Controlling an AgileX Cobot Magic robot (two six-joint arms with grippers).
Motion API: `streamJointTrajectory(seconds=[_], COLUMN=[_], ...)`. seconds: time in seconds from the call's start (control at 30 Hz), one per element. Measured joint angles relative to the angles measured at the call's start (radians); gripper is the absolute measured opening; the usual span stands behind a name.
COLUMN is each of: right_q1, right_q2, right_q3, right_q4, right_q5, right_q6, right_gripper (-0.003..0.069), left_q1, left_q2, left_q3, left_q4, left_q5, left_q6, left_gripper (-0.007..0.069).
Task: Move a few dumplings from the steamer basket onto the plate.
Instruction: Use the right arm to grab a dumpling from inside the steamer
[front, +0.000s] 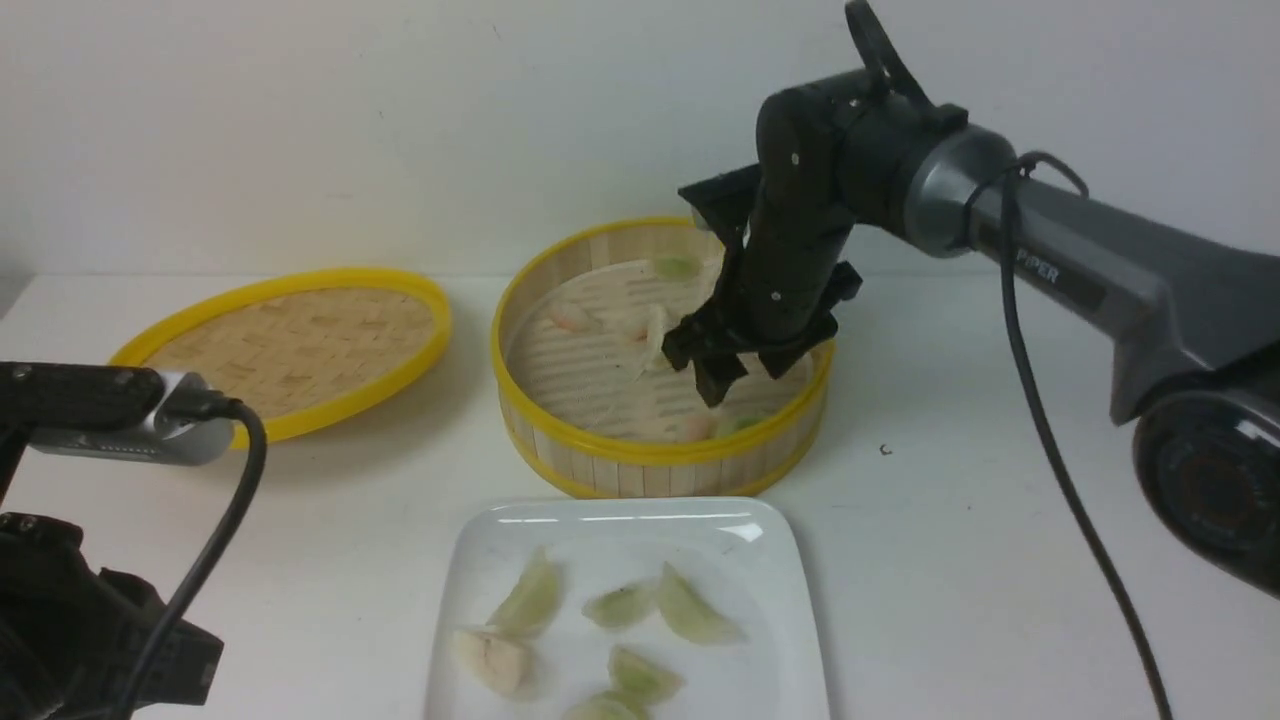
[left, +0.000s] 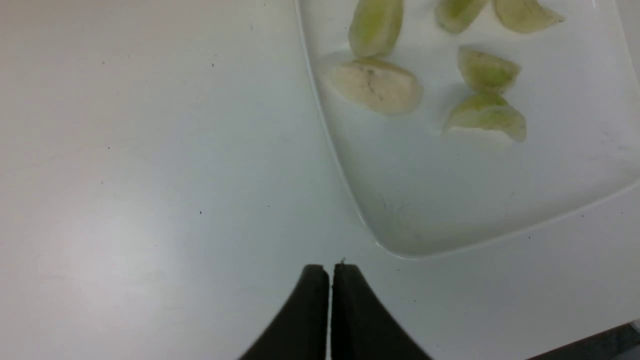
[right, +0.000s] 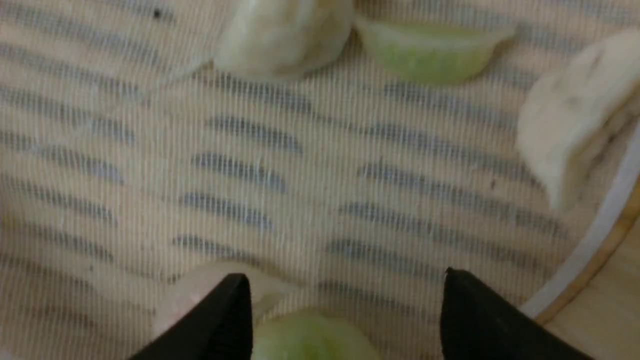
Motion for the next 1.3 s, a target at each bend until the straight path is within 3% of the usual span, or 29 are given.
streamJointTrajectory(seconds=[0.27,0.43,0.47,0.57,0.67,0.83,1.07,1.2,1.3], right_q1=[0.004,0.005,0.005,0.005,0.005,0.005,0.005,0.005,0.005], right_q2=[-0.034,-0.034,-0.034,-0.041,-0.075,-0.186,-0.207,-0.129,-0.085], right_q3=[0.091,0.094,0.093,0.091,0.094,0.096,0.093,0.093,0.094], right_q4=[0.007,0.030,0.034,0.032,0.021,-0.004,0.029,0.032,-0.005], right_q5=[-0.013,-0.019,-0.020,-0.023,-0.006,-0.002,0.001,0.001,0.001], right_q6=[-0.013,-0.035,-0.041,-0.044,-0.041,-0.024,-0.070,-0.113,-0.105], right_gripper=[0.0444,0.0292,0.0198,0.0183,0.0053,-0.0009,0.0025,0.0156,0.0309], left_q1=[0.000,0.000,0.000,0.000,0.000,0.000,0.000,0.000,0.000], left_q2=[0.000,0.000,0.000,0.000,0.000,0.000,0.000,0.000,0.000], left_q3=[0.000,0.000,0.000,0.000,0.000,0.000,0.000,0.000,0.000], left_q4=[0.000,0.000,0.000,0.000,0.000,0.000,0.000,0.000,0.000], left_q5=[0.004,0.004,0.004,0.004,0.005,0.005,0.004,0.004,0.004], left_q6=[0.000,0.000,0.000,0.000,0.000,0.000,0.000,0.000,0.000], left_gripper=[-0.0006,-0.0006,-0.0006,-0.0006,-0.0006,-0.0006,-0.0006,-0.0006,-0.0006])
